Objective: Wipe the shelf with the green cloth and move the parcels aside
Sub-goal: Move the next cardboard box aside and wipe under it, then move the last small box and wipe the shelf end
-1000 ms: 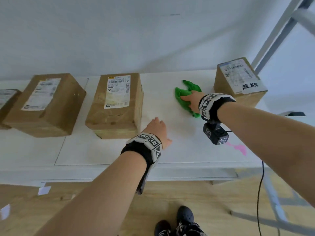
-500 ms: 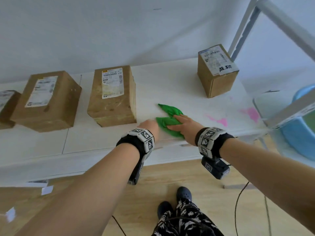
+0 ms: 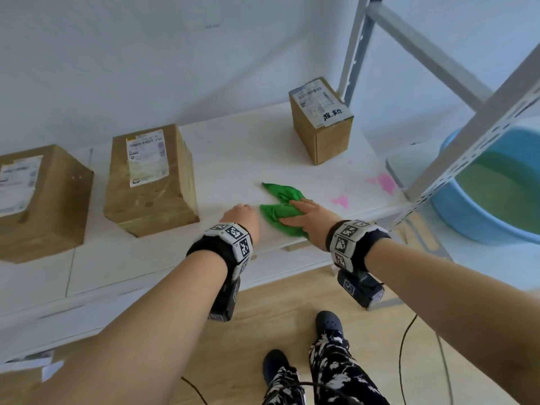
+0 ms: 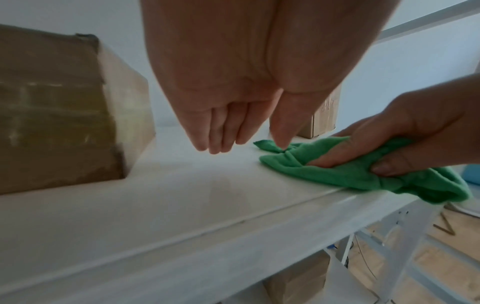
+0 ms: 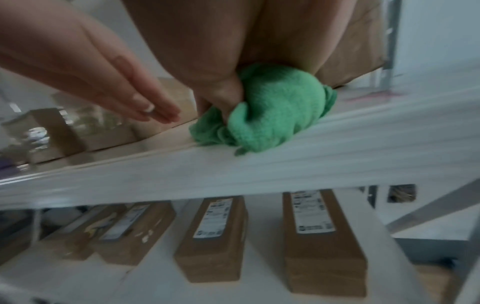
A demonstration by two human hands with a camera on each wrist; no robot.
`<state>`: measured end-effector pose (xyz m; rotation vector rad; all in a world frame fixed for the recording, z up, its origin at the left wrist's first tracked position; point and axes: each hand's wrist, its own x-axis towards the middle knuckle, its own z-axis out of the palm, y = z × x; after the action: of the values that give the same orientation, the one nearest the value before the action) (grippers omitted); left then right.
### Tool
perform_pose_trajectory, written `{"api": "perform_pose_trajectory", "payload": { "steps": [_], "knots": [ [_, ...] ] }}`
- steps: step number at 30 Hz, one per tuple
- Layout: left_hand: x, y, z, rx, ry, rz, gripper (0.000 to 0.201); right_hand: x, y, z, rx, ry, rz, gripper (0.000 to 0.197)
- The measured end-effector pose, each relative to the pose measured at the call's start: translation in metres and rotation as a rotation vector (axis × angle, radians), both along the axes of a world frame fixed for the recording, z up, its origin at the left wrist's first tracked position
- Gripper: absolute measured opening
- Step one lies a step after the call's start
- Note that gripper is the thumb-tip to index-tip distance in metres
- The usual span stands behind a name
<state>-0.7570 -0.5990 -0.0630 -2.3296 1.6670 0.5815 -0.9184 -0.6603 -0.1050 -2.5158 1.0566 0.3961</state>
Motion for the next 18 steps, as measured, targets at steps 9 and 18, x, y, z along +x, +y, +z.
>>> {"api": "perform_pose_trajectory", "payload": {
  "steps": [9, 18],
  "knots": [
    [-0.044, -0.059, 0.032, -0.108, 0.171, 0.069, 0.037, -0.039, -0.047, 0.032, 0.089, -0.188, -0.256, 0.041],
    [-0.079, -0.129, 0.060, -0.301, 0.456, 0.283, 0.037, -0.046, -0.129, 0.098, 0.050, -0.589, -0.668, 0.084]
  ]
}}
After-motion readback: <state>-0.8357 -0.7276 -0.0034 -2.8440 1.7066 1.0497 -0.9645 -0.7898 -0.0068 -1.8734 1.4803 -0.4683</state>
